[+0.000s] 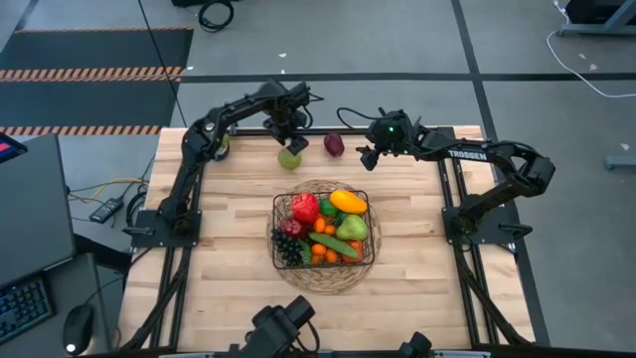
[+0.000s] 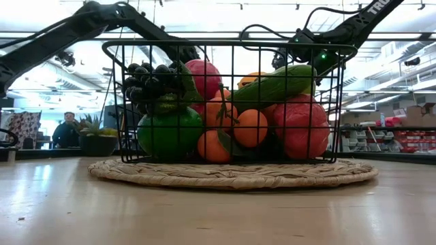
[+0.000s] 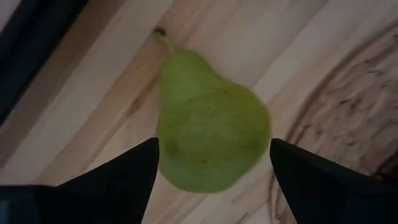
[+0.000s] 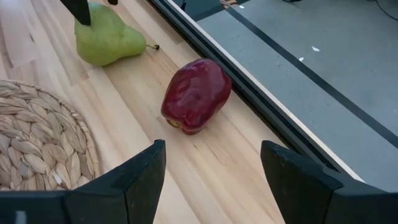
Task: Build produce basket
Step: Put the green pear into the black wire basket
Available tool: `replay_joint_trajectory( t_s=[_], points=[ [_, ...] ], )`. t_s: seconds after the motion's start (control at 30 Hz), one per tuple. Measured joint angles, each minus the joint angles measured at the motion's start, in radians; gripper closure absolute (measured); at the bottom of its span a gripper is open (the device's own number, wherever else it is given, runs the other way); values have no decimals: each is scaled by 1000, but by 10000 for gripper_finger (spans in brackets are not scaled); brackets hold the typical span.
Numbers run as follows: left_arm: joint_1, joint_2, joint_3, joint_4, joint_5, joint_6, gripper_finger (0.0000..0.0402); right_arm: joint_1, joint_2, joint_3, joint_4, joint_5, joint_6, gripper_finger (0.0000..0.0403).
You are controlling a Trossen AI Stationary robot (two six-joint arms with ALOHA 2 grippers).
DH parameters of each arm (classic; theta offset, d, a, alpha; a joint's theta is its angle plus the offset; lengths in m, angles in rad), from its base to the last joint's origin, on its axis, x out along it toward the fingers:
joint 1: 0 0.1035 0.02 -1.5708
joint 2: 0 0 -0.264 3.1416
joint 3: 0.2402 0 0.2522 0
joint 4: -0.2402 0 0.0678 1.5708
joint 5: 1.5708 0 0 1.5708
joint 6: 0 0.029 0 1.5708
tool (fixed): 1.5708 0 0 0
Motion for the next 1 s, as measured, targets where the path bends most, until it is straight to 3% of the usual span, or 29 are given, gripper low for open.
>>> replay_joint_trajectory(
  t_s=[0.3, 0.73, 1.0],
  points=[
    [0, 78, 6, -25, 9, 15, 87, 0, 0, 0, 0, 0, 0, 151],
    [-9, 85, 2, 19, -6, 23, 89, 0, 0, 0, 0, 0, 0, 160],
    [-25, 85, 2, 8, -16, 58, 133, 0, 0, 0, 0, 7, 0, 160]
  ],
)
